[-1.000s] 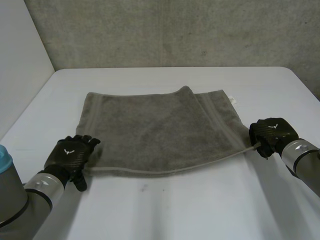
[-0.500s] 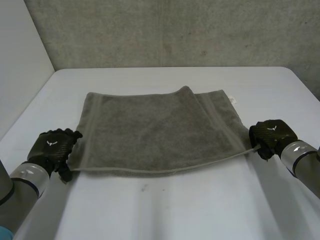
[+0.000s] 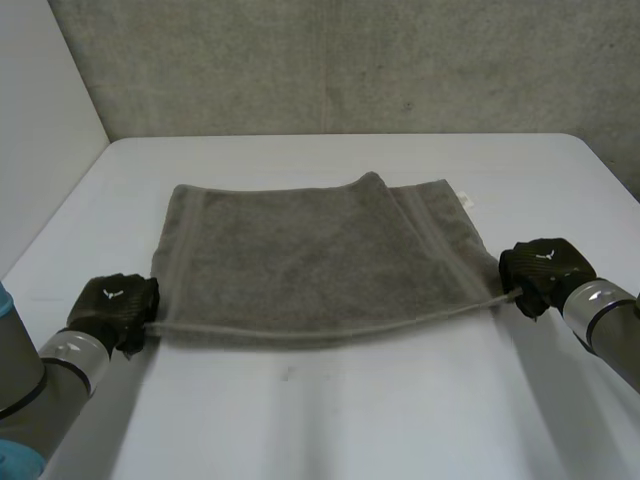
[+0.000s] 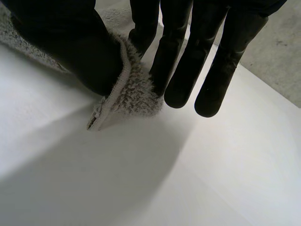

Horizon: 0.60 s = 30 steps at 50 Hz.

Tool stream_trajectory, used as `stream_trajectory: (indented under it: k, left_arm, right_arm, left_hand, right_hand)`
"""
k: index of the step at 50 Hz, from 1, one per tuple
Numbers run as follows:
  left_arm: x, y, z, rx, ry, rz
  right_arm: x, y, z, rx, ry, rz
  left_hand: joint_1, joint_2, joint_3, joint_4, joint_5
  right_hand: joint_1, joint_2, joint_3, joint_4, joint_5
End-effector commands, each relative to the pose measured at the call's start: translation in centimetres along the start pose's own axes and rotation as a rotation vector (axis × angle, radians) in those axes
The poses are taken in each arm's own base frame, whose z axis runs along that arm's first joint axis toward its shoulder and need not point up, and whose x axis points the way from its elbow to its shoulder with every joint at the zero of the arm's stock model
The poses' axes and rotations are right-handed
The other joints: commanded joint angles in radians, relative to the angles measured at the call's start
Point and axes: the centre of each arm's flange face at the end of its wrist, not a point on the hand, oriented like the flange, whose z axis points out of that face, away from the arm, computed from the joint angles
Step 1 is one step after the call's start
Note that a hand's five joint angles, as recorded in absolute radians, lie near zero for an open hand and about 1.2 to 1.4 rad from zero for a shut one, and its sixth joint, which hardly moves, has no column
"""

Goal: Fold the towel.

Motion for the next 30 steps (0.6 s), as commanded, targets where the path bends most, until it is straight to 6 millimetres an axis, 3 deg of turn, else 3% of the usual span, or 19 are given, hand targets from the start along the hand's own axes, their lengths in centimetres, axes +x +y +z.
stream_trajectory:
  k: [1,3,4,5,6,8,9,11,13,19,26,28,30]
  left_arm:
    - [-1.0,-3.6,-0.8,0.140,-0.046,0.024]
    - [-1.6,-6.1,-1.9,0.218,-0.065,0.037]
    - [-1.6,-6.2,-1.9,0.218,-0.065,0.037]
    - [-1.8,-7.4,-2.6,0.248,-0.071,0.042]
    - [-1.8,-7.4,-2.6,0.248,-0.071,0.042]
    - [-2.5,-10.0,-4.5,0.287,-0.085,0.047]
    - [-2.5,-10.0,-4.5,0.287,-0.085,0.047]
    - [-2.7,-11.5,-6.2,0.284,-0.080,0.048]
    - [-2.8,-12.2,-7.0,0.281,-0.075,0.054]
    - [-2.4,-13.1,-9.3,0.228,-0.023,0.161]
    - [-2.0,-11.3,-9.3,0.136,0.007,0.263]
    - [-2.0,-10.7,-9.1,0.119,0.010,0.269]
    - [-1.9,-9.5,-7.6,0.078,0.026,0.264]
  right_arm:
    - [1.2,-2.5,-0.5,0.050,0.034,-0.026]
    - [2.1,-5.0,-2.0,0.075,0.050,-0.042]
    - [2.2,-5.0,-2.0,0.075,0.050,-0.042]
    - [2.6,-6.4,-3.1,0.087,0.055,-0.058]
    - [2.8,-7.7,-4.2,0.094,0.057,-0.078]
    - [3.0,-8.9,-5.5,0.102,0.059,-0.097]
    - [3.0,-8.9,-5.5,0.102,0.059,-0.097]
    - [3.5,-11.0,-7.8,0.121,0.077,-0.149]
    - [3.6,-11.9,-8.8,0.128,0.082,-0.185]
    - [3.4,-14.4,-12.9,0.151,0.111,-0.330]
    - [2.6,-13.3,-13.0,0.101,0.064,-0.326]
    - [2.2,-12.5,-12.4,0.072,0.038,-0.321]
    - [1.7,-10.4,-10.4,-0.007,-0.020,-0.299]
  left_hand:
    - [0.266,0.244,0.246,0.247,0.259]
    - [0.266,0.244,0.246,0.247,0.259]
    - [0.266,0.244,0.246,0.247,0.259]
    - [0.266,0.244,0.246,0.247,0.259]
    - [0.266,0.244,0.246,0.247,0.259]
    - [0.266,0.244,0.246,0.247,0.259]
    - [0.266,0.244,0.246,0.247,0.259]
    - [0.266,0.244,0.246,0.247,0.259]
    - [0.266,0.244,0.246,0.247,0.259]
    - [0.266,0.244,0.246,0.247,0.259]
    - [0.266,0.244,0.246,0.247,0.259]
    - [0.266,0.244,0.246,0.247,0.259]
    - [0.266,0.244,0.246,0.247,0.259]
  right_hand:
    - [0.031,0.216,0.209,0.203,0.231]
    - [0.031,0.216,0.209,0.203,0.231]
    - [0.031,0.216,0.209,0.203,0.231]
    - [0.031,0.216,0.209,0.203,0.231]
    - [0.031,0.216,0.209,0.203,0.231]
    - [0.031,0.216,0.209,0.203,0.231]
    - [0.031,0.216,0.209,0.203,0.231]
    - [0.031,0.216,0.209,0.203,0.231]
    - [0.031,0.216,0.209,0.203,0.231]
    - [0.031,0.216,0.209,0.203,0.231]
    - [0.031,0.216,0.209,0.203,0.231]
    - [0.031,0.216,0.209,0.203,0.231]
    - [0.031,0.216,0.209,0.203,0.231]
